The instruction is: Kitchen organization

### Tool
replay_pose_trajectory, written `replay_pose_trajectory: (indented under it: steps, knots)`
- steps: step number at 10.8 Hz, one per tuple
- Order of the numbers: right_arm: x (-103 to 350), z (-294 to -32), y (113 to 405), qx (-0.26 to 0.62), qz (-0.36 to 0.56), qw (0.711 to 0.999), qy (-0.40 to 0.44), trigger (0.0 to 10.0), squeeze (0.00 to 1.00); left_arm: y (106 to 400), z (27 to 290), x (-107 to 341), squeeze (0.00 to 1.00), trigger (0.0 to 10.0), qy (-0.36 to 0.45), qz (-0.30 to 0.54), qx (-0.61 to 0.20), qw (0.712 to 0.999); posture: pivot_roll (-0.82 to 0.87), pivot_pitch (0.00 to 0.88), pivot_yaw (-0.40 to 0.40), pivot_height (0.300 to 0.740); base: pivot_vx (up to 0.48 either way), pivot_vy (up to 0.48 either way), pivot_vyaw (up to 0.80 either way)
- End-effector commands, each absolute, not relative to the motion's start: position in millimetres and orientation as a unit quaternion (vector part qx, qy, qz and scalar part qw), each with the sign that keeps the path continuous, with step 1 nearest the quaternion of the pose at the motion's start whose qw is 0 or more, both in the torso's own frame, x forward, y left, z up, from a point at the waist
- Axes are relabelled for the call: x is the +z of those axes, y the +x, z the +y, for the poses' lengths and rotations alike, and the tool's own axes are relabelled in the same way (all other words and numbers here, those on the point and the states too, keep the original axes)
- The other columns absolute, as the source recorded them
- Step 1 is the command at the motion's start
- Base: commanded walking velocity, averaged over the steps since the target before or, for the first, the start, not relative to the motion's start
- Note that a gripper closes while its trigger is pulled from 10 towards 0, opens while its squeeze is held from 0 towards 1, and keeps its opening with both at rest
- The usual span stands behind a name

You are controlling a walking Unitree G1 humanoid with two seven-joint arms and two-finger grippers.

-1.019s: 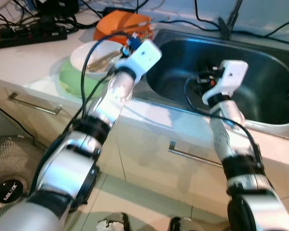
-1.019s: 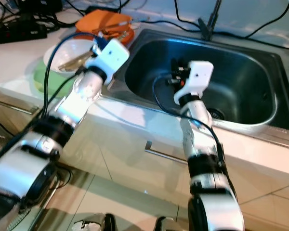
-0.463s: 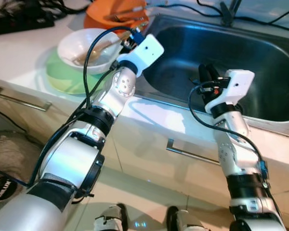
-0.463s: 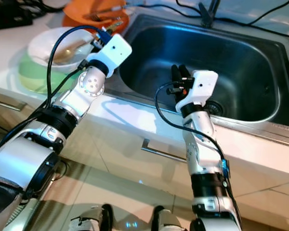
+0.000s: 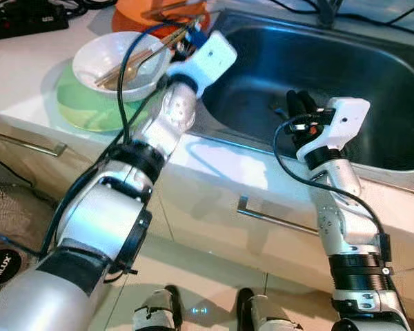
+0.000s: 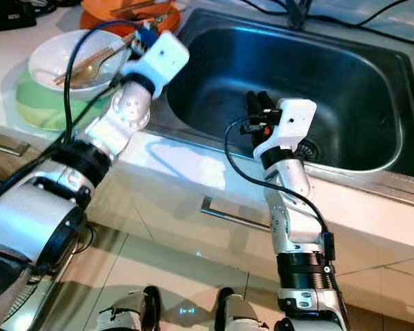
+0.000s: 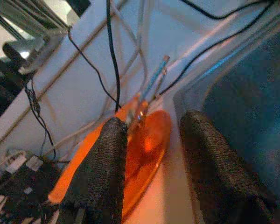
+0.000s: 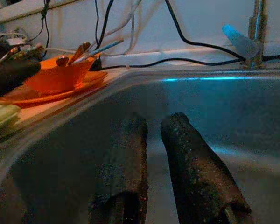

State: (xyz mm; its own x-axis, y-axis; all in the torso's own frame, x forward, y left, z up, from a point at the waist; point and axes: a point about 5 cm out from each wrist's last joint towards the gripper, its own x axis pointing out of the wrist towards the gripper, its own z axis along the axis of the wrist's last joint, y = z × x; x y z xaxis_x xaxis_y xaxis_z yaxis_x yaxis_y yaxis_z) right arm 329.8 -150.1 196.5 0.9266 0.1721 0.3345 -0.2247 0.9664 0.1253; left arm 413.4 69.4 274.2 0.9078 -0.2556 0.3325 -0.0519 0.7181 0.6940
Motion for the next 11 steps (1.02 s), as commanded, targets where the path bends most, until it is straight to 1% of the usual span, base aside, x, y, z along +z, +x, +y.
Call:
replay_pose_trajectory:
  steps: [1,3,5,8,11]
  knots:
    - [203,-153,329,0.098,-0.172,0.976,0.086,10.0,0.00,411,60,283,0.00,10.0,0.370,-0.227,-0.072,0.898,-0.04,0.231,-0.012,0.740,0.000,0.000,0.00]
    - [203,-154,329,0.096,-0.169,0.977,0.087,10.0,0.00,410,56,284,0.00,10.0,0.368,-0.232,-0.079,0.897,-0.04,0.221,-0.014,0.740,0.000,0.000,0.00]
    - [205,-156,330,0.095,-0.168,0.977,0.090,10.0,0.00,415,67,282,0.00,10.0,0.393,-0.213,-0.045,0.894,-0.04,0.219,-0.019,0.740,0.000,0.000,0.00]
    - [203,-155,331,0.098,-0.165,0.977,0.091,10.0,0.00,417,79,291,0.00,10.0,0.400,-0.211,-0.008,0.892,-0.04,0.223,-0.025,0.740,0.000,0.000,0.00]
    - [201,-157,328,0.095,-0.161,0.978,0.089,10.0,0.00,421,90,286,0.00,10.0,0.409,-0.182,0.019,0.894,-0.05,0.227,-0.026,0.740,0.000,0.000,0.00]
